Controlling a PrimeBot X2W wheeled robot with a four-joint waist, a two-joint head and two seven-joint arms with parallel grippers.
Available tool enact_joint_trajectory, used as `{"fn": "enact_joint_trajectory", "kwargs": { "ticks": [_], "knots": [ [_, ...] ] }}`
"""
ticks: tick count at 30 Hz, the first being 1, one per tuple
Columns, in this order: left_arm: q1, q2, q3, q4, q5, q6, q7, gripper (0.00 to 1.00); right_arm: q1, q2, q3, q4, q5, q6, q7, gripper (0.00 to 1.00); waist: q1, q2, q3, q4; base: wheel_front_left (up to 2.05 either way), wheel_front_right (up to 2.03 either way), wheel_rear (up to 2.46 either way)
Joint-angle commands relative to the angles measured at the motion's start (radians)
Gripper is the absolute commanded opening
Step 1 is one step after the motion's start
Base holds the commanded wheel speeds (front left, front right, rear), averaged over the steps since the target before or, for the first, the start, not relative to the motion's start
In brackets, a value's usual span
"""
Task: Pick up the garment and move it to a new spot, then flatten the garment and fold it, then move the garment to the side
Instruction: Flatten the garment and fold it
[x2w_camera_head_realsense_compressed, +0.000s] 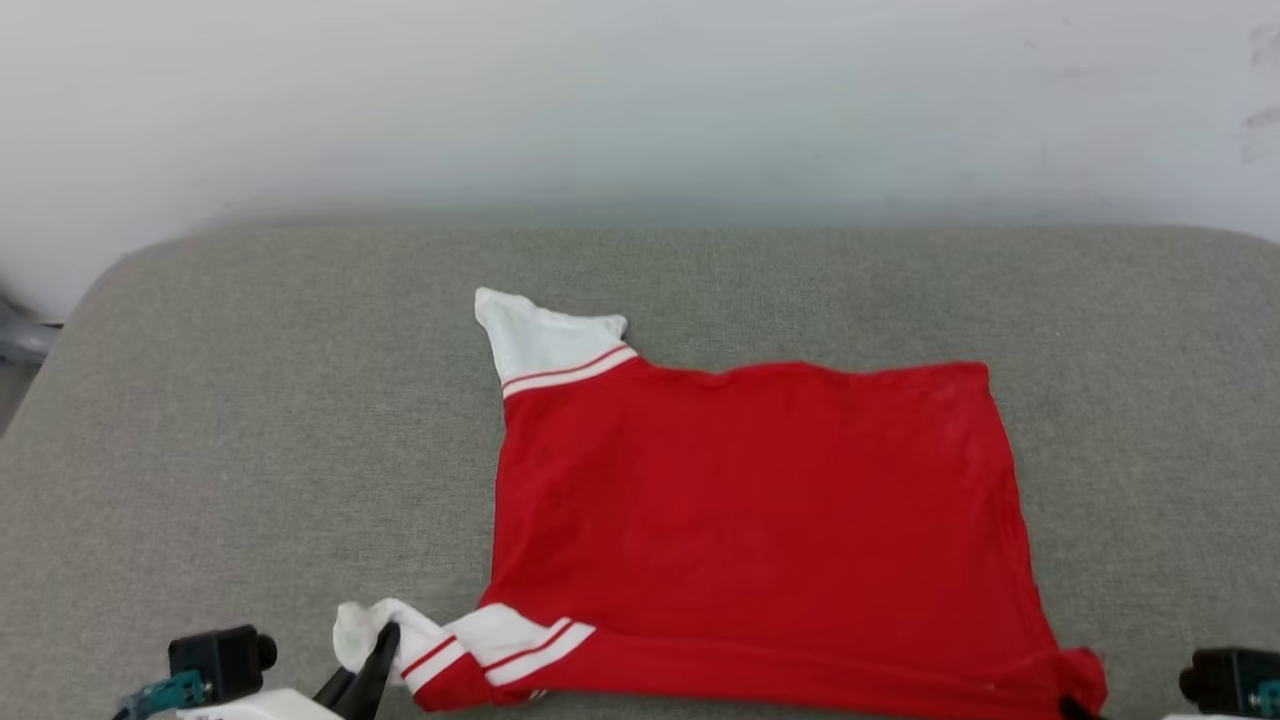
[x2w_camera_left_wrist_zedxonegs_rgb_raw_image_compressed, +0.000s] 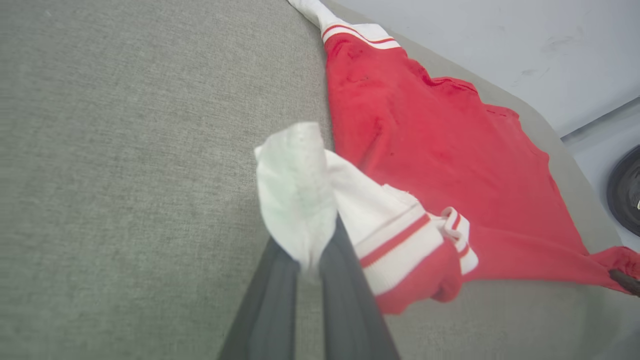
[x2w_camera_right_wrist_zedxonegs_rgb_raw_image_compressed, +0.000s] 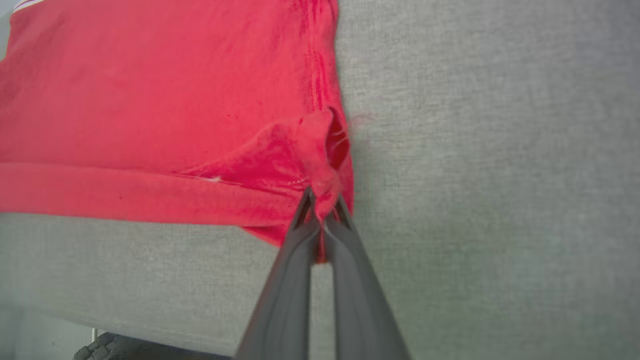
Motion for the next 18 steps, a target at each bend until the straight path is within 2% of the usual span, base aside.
{"fn": "enact_joint_trajectory", "kwargs": {
  "ticks": [1,5,9,18],
  "knots": [
    [0.032,0.019,0.010,-0.040,-0.008,0.025,0.006,0.00,0.046,0.017,-0.023,-0.050,-0.022,-0.002,0.031,0.00,0.0003,-0.0001,-0.009,0.004,0.00,0.00,0.00],
    [0.051,0.037,0.019,-0.101,-0.006,0.054,-0.002,0.00,0.078,0.046,-0.033,-0.129,-0.042,-0.002,0.065,0.00,0.0003,-0.0001,-0.007,0.002,0.00,0.00,0.00],
    [0.022,0.047,0.034,-0.147,0.013,0.067,-0.012,0.00,0.031,0.060,-0.041,-0.190,-0.090,-0.002,0.047,0.00,0.0003,-0.0001,0.012,-0.006,0.00,0.00,0.00],
    [-0.159,0.021,0.039,-0.113,0.075,0.034,-0.004,0.00,-0.176,0.018,-0.010,-0.138,-0.144,-0.002,0.021,0.00,0.0003,-0.0001,0.141,-0.006,0.00,0.00,0.00]
  ]
}}
